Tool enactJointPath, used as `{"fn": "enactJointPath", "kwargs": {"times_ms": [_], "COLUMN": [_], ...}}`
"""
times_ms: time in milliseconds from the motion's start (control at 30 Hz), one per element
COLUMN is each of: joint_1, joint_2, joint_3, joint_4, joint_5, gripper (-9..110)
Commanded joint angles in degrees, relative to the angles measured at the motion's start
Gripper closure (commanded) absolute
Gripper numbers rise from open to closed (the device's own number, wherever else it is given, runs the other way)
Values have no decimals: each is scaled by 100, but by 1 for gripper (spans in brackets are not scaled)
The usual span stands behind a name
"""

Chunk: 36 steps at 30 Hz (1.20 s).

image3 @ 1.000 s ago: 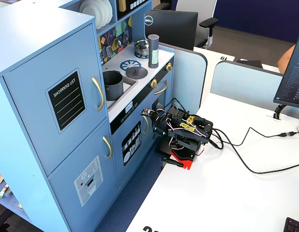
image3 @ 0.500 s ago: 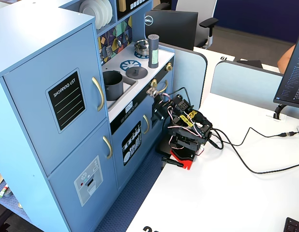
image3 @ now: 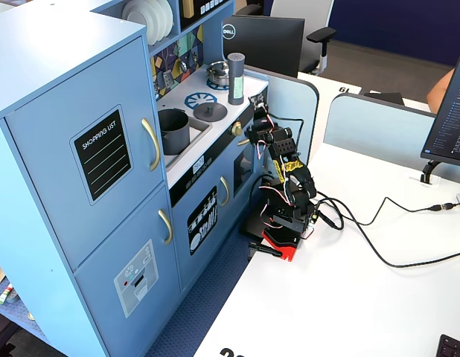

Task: Put salt in the gray recipient

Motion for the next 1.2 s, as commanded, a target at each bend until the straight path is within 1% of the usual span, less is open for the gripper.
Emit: {"fn": "enactJointPath", "kwargs": {"times_ms": [0, 67, 133, 367, 400, 467, 633, 767, 967, 1167], "joint_1": [281, 316, 308, 457, 492, 562, 650, 765, 800, 809], "joint_2": [-519, -756, -932, -1512, -1608, -1758, -2206, -2646, -3217, -3709], "joint_3": [-387, -352, -396, -404, -439, -536, -773, -1195, -1591, -1819], "joint_4": [-1380, -2057, -2408, -3797, -3929, -4140, -4685, -4746, -4957, -5300], "joint_5": [-9, -44, 9, 211, 264, 396, 439, 510, 703, 668], "gripper": [101, 101, 99, 79, 75, 65, 55, 52, 53, 52]}}
